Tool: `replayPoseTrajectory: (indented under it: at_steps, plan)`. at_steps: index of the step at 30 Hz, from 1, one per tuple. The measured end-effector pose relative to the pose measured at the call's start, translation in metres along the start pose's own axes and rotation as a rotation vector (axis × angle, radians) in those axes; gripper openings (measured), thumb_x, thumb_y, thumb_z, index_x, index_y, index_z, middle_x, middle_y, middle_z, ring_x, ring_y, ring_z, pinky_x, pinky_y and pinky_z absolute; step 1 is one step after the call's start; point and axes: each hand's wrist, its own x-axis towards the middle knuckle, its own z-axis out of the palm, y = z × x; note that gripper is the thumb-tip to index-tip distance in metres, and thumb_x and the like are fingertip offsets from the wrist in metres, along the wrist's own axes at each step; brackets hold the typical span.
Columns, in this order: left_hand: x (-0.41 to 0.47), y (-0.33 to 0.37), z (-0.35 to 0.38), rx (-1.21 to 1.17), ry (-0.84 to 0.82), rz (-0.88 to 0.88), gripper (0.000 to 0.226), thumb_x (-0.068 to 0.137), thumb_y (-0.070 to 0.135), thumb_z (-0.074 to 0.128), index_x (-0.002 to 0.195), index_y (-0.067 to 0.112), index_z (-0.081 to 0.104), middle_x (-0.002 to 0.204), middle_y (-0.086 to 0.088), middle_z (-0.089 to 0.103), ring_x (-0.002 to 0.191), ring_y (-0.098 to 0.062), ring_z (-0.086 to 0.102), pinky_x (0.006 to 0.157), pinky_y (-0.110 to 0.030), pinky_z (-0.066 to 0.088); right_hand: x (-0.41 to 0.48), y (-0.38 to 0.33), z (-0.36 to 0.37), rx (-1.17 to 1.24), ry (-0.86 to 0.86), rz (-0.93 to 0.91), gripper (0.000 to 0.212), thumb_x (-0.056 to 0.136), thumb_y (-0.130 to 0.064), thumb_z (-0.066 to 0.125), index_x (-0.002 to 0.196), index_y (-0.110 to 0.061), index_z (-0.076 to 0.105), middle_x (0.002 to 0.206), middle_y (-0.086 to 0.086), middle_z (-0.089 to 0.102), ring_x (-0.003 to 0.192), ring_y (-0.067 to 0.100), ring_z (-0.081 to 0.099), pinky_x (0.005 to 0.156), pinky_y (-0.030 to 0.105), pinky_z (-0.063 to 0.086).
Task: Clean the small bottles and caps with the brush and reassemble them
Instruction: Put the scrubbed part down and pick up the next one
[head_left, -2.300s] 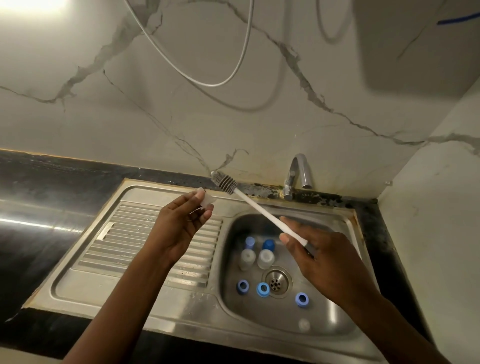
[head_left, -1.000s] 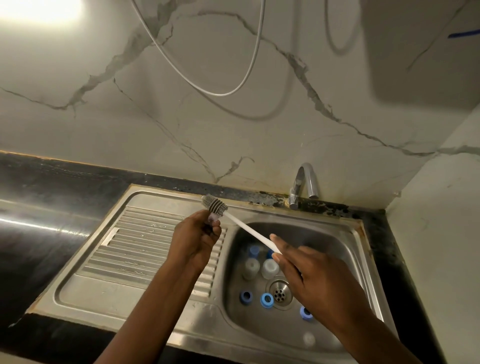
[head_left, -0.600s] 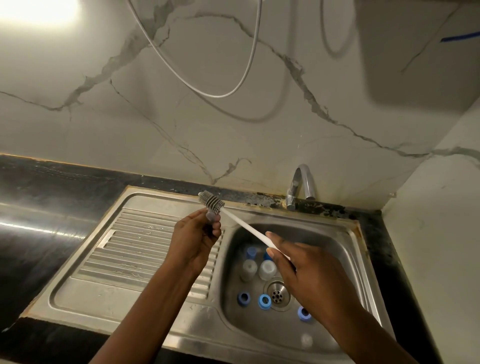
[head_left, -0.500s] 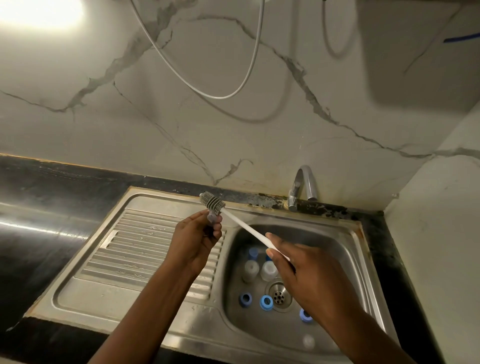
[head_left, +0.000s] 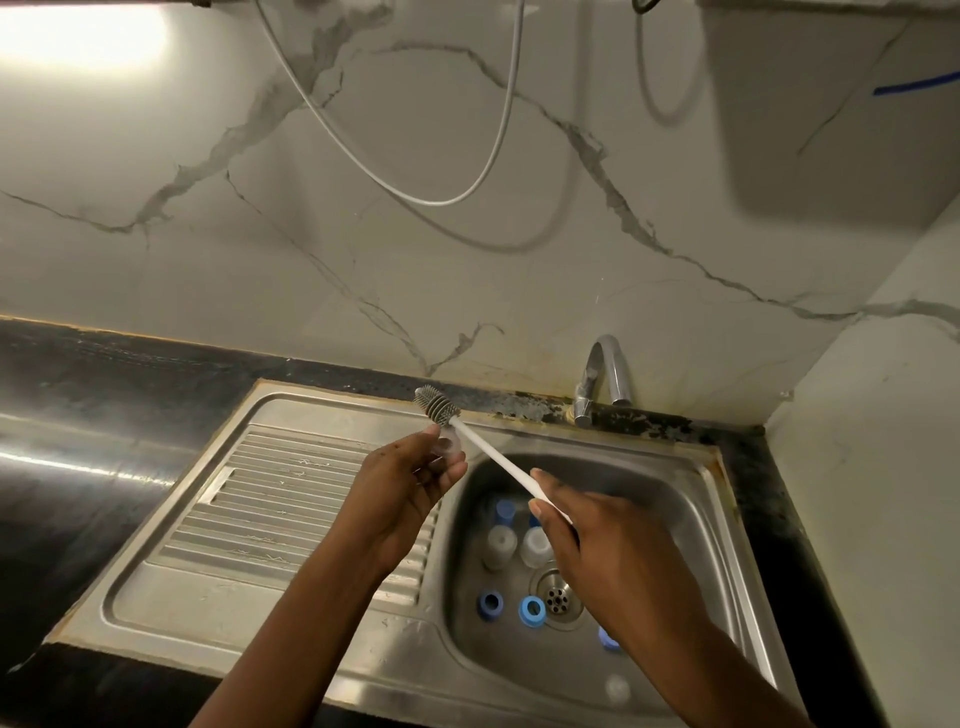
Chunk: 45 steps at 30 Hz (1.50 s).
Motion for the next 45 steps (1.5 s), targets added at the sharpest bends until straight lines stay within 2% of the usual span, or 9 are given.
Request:
replayPoseTrajectory:
  at_steps: [3, 6, 11, 17, 27, 31, 36, 42, 45]
  plan:
    - [0.005, 0.001, -0.002, -0.036, 0.053, 0.047, 0.015, 0.103, 0.006, 0.060, 0.102, -0.004, 0.071, 0.089, -0.018, 0.071, 0.080, -0.024, 0.074, 0.080, -0.035, 0.066, -0.002, -0.001, -0.002, 0.021, -0.014, -0.006, 0.050, 0.107, -0.055, 0.032, 0.156, -0.047, 0.036, 0.088, -0.011, 0.062, 0.072, 0.008, 0.060, 0.067, 0.026, 0.054]
    - [0.010, 0.005, -0.006, -0.094, 0.120, 0.065, 0.019, 0.103, -0.002, 0.055, 0.118, -0.009, 0.065, 0.091, -0.021, 0.072, 0.075, -0.024, 0.075, 0.079, -0.037, 0.067, -0.008, -0.002, 0.000, 0.041, -0.025, -0.040, 0.053, 0.105, -0.061, 0.026, 0.155, -0.048, 0.037, 0.084, -0.016, 0.057, 0.071, 0.007, 0.060, 0.068, 0.027, 0.053]
    - [0.018, 0.011, -0.016, -0.113, 0.195, 0.083, 0.026, 0.104, -0.001, 0.055, 0.126, -0.008, 0.067, 0.117, -0.029, 0.073, 0.105, -0.036, 0.074, 0.081, -0.034, 0.066, -0.020, 0.004, 0.000, 0.020, -0.026, -0.043, 0.050, 0.107, -0.060, 0.024, 0.155, -0.053, 0.032, 0.084, -0.011, 0.059, 0.076, 0.011, 0.061, 0.076, 0.024, 0.046]
    - [0.003, 0.003, -0.006, 0.050, 0.106, 0.152, 0.018, 0.103, -0.005, 0.053, 0.106, -0.004, 0.071, 0.082, -0.016, 0.071, 0.074, -0.023, 0.066, 0.071, -0.030, 0.062, -0.008, 0.002, -0.003, 0.024, -0.024, -0.007, 0.054, 0.103, -0.062, 0.026, 0.154, -0.049, 0.040, 0.088, -0.010, 0.065, 0.067, 0.006, 0.060, 0.063, 0.020, 0.052]
    - [0.009, 0.010, -0.006, -0.156, 0.029, 0.008, 0.027, 0.105, -0.005, 0.048, 0.125, -0.004, 0.066, 0.109, -0.024, 0.073, 0.079, -0.021, 0.074, 0.069, -0.026, 0.064, 0.007, -0.005, -0.012, 0.007, -0.011, 0.001, 0.050, 0.107, -0.052, 0.037, 0.156, -0.041, 0.040, 0.065, -0.014, 0.047, 0.055, 0.005, 0.052, 0.051, 0.017, 0.041]
    - [0.014, 0.016, -0.014, -0.275, 0.066, -0.011, 0.017, 0.106, 0.005, 0.054, 0.115, -0.002, 0.065, 0.096, -0.016, 0.071, 0.080, -0.019, 0.071, 0.070, -0.027, 0.065, -0.011, 0.002, -0.002, 0.031, -0.007, -0.032, 0.060, 0.099, -0.067, 0.021, 0.153, -0.050, 0.039, 0.073, -0.014, 0.056, 0.063, 0.005, 0.059, 0.055, 0.019, 0.048]
    - [0.011, 0.010, -0.010, -0.176, -0.017, -0.039, 0.018, 0.102, 0.013, 0.064, 0.111, -0.003, 0.069, 0.093, -0.014, 0.070, 0.080, -0.016, 0.069, 0.088, -0.031, 0.062, -0.015, 0.006, 0.009, 0.040, 0.029, -0.012, 0.065, 0.096, -0.069, 0.015, 0.153, -0.050, 0.041, 0.076, -0.013, 0.059, 0.065, 0.005, 0.058, 0.057, 0.021, 0.048]
    - [0.006, -0.002, -0.005, -0.018, -0.031, -0.010, 0.020, 0.101, 0.007, 0.061, 0.113, -0.006, 0.071, 0.087, -0.016, 0.071, 0.075, -0.021, 0.069, 0.070, -0.027, 0.064, 0.000, 0.000, 0.004, 0.043, 0.010, 0.038, 0.050, 0.108, -0.053, 0.034, 0.156, -0.043, 0.039, 0.070, -0.010, 0.056, 0.057, 0.007, 0.056, 0.052, 0.019, 0.040]
    - [0.005, -0.002, -0.002, -0.079, -0.006, -0.022, 0.020, 0.100, 0.007, 0.064, 0.114, -0.004, 0.072, 0.093, -0.018, 0.074, 0.075, -0.019, 0.071, 0.066, -0.026, 0.063, 0.002, -0.003, -0.001, 0.056, 0.018, 0.039, 0.051, 0.107, -0.052, 0.036, 0.156, -0.040, 0.040, 0.064, -0.014, 0.049, 0.054, 0.005, 0.052, 0.050, 0.017, 0.039]
